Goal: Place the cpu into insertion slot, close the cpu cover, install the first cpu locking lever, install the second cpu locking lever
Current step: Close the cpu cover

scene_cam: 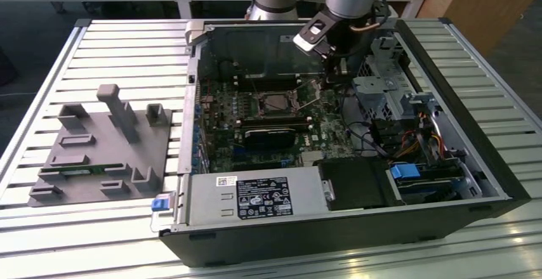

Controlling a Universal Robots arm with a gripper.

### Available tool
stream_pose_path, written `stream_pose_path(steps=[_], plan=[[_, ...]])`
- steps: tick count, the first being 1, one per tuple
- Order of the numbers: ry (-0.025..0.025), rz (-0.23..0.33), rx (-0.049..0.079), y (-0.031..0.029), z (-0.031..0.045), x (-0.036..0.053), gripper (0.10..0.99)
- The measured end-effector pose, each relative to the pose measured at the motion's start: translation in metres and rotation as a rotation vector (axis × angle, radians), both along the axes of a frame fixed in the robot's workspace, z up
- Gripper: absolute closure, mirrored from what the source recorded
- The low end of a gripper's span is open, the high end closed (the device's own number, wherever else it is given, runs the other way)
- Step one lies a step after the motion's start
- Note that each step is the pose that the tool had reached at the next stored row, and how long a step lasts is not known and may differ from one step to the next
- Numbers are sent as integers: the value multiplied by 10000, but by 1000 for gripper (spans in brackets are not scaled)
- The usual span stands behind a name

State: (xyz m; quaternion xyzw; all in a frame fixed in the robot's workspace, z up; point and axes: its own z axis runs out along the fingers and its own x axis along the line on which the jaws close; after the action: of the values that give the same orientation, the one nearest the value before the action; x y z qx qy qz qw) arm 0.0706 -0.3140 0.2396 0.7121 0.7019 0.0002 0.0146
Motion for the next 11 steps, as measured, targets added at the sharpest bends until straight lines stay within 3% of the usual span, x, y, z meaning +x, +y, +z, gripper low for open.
stream_pose_path(steps=[11], plan=[[0, -1, -1, 1, -15, -99, 980]])
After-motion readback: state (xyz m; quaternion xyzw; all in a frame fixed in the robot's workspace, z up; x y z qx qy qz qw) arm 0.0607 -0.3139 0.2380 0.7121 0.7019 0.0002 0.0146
